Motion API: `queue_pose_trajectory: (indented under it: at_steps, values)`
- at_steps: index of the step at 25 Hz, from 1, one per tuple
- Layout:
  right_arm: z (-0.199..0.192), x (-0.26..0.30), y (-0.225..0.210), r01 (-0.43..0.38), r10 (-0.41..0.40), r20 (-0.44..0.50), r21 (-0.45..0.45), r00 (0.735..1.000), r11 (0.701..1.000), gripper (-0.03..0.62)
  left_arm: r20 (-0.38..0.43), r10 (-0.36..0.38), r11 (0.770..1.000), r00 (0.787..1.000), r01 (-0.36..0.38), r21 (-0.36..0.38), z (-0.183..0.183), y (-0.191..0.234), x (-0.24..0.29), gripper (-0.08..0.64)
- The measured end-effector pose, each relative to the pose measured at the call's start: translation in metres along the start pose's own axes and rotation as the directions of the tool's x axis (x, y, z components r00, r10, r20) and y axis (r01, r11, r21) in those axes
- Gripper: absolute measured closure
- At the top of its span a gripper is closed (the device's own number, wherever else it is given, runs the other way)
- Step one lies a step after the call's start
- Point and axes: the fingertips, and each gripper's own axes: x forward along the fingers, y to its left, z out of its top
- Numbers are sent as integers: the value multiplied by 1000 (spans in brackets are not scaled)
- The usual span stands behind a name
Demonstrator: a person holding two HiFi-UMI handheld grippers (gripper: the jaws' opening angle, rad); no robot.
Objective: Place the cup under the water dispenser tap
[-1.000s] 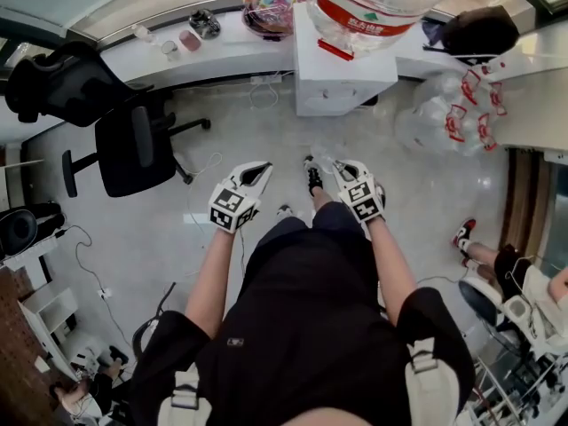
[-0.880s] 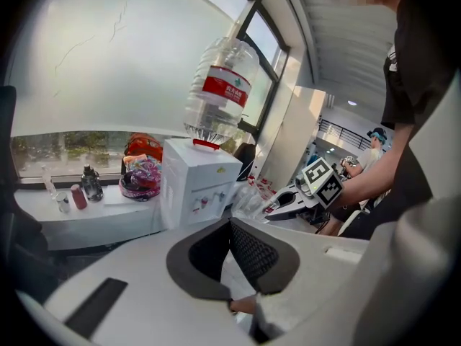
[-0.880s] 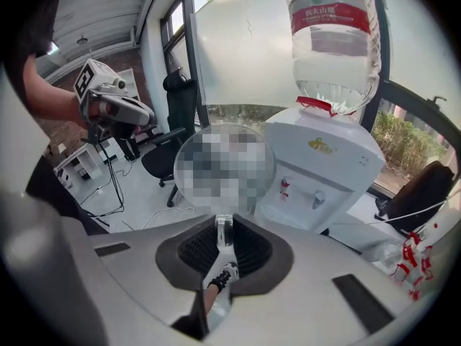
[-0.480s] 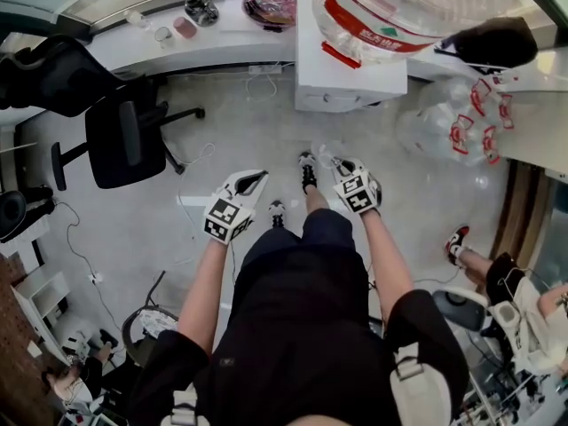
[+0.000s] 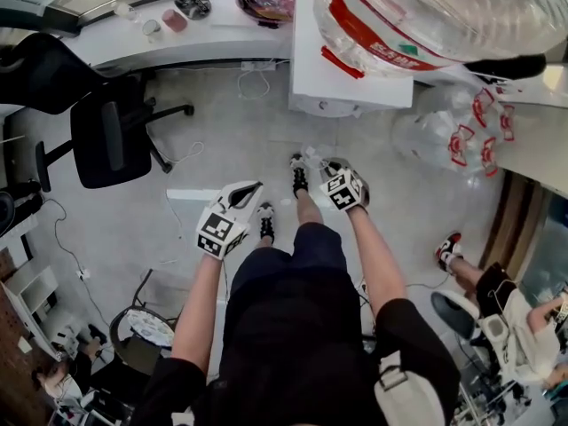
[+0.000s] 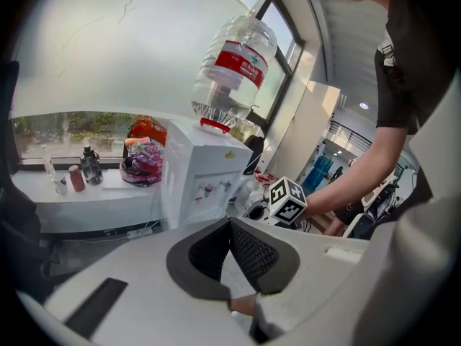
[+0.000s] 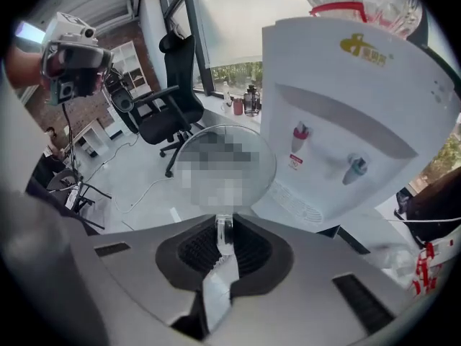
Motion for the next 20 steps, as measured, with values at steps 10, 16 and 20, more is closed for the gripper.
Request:
queue_pose_trajectory:
  at_steps: [10, 16, 20]
  values:
    - [-8, 53, -26, 9, -8, -44, 31, 999, 999, 574, -25, 35, 999, 999, -35, -13, -19, 17, 10, 561]
    - [-18, 83, -42, 24, -21, -99, 26, 995, 999, 574, -42, 18, 998, 999, -16, 64, -17, 15, 18, 561]
    - [-18, 100, -56, 70, -62, -113, 65, 992, 995, 574, -39, 24, 998, 999, -21, 58, -21, 20, 19, 561]
